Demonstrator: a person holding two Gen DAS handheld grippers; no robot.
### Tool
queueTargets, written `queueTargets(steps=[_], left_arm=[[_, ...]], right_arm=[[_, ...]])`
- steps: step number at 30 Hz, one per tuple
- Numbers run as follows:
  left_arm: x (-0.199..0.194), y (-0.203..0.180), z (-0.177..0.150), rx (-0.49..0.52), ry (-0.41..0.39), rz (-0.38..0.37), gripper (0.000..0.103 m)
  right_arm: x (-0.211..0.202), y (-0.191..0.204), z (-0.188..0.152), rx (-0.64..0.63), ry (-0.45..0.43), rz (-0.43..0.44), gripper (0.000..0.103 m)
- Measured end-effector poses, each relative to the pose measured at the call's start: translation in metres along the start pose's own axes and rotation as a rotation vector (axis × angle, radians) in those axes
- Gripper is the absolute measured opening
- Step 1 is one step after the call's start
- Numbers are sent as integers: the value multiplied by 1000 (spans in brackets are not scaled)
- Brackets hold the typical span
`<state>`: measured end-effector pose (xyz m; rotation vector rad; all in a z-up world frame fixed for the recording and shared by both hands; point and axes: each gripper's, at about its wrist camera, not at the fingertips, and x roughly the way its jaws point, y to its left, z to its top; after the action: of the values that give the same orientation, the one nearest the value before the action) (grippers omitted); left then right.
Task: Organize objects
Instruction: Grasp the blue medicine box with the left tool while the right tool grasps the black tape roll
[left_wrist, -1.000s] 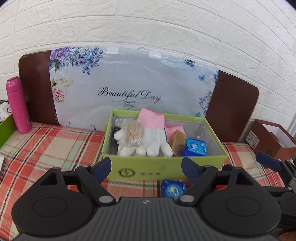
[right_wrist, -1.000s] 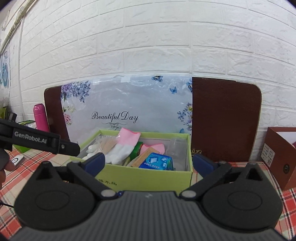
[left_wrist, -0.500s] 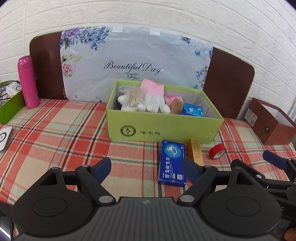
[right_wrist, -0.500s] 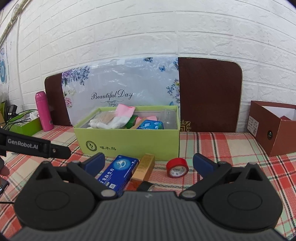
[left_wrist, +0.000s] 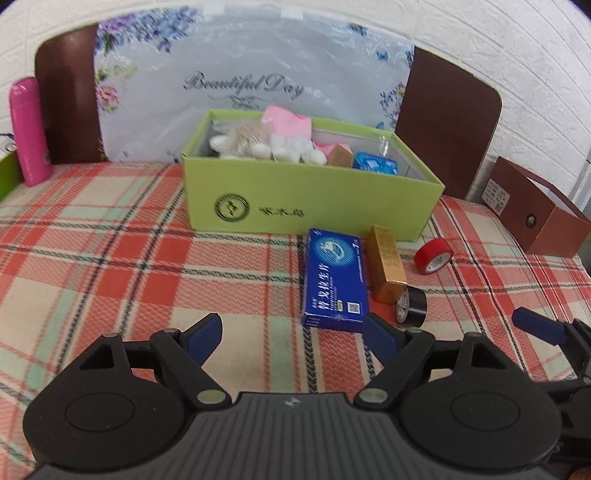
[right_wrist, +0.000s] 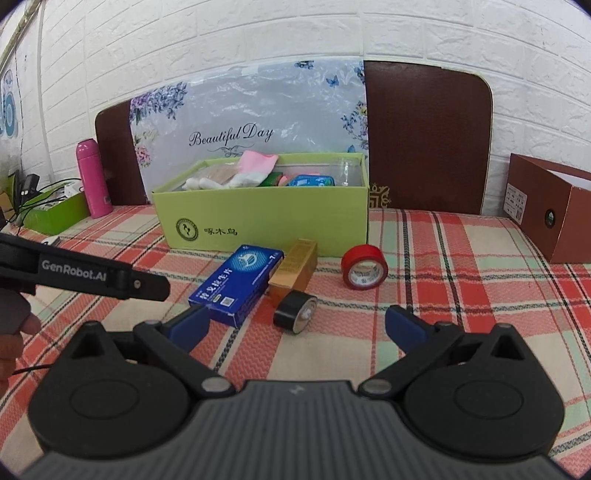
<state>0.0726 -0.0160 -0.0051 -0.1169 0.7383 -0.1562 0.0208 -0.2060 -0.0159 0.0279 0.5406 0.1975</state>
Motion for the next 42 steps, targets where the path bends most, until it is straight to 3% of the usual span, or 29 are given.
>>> queueTargets(steps=[5, 10, 13, 14, 16, 20, 24, 26, 27, 29, 30, 31, 32, 35, 38, 39, 40, 42], left_arm=[[29, -17, 4, 20, 23, -82, 86], [65, -30, 12, 63, 43, -24, 86], [79, -25, 16, 37, 54, -19, 84], [81, -24, 17, 44, 48, -20, 82], [79, -22, 17, 76, 38, -7, 60], [66, -8, 14, 32, 52, -24, 59], [44, 6, -1, 16, 61, 25, 59], [34, 15, -11, -12, 71, 34, 59], [30, 19, -16, -29, 75, 33, 60], [21, 24, -24, -35, 76, 29, 60], [17, 25, -27, -34, 80, 26, 60], [14, 25, -28, -34, 86, 15, 60], [10, 26, -30, -38, 92, -5, 60], [3, 23, -35, -35, 105, -31, 60], [2, 19, -35, -33, 91, -8, 64], [4, 18, -34, -37, 85, -2, 70], [6, 18, -32, -39, 84, 4, 70], [9, 17, -29, -31, 87, 6, 70]], right_arm=[[0, -10, -7, 34, -6, -20, 103], [-3, -18, -11, 42, -65, -48, 103], [0, -23, -9, 63, -39, -18, 103], [2, -23, -9, 71, -33, -10, 103], [8, -22, -9, 66, -12, -18, 103], [31, -14, -7, 30, 52, -71, 103], [57, -7, 0, 50, 90, -66, 102], [70, -2, 3, 40, 98, -60, 95], [76, 0, 4, 36, 104, -57, 85], [84, 2, 4, 34, 134, -38, 63], [84, 2, 3, 41, 150, -24, 40], [80, 2, 1, 44, 151, -8, 28], [74, 2, -2, 38, 148, 11, 22], [50, 4, -12, 8, 156, 52, 19], [34, 2, -24, 27, 171, 59, 20], [31, 2, -25, 32, 173, 57, 25], [30, 3, -26, 33, 171, 52, 36], [29, 5, -24, 23, 162, 35, 42]])
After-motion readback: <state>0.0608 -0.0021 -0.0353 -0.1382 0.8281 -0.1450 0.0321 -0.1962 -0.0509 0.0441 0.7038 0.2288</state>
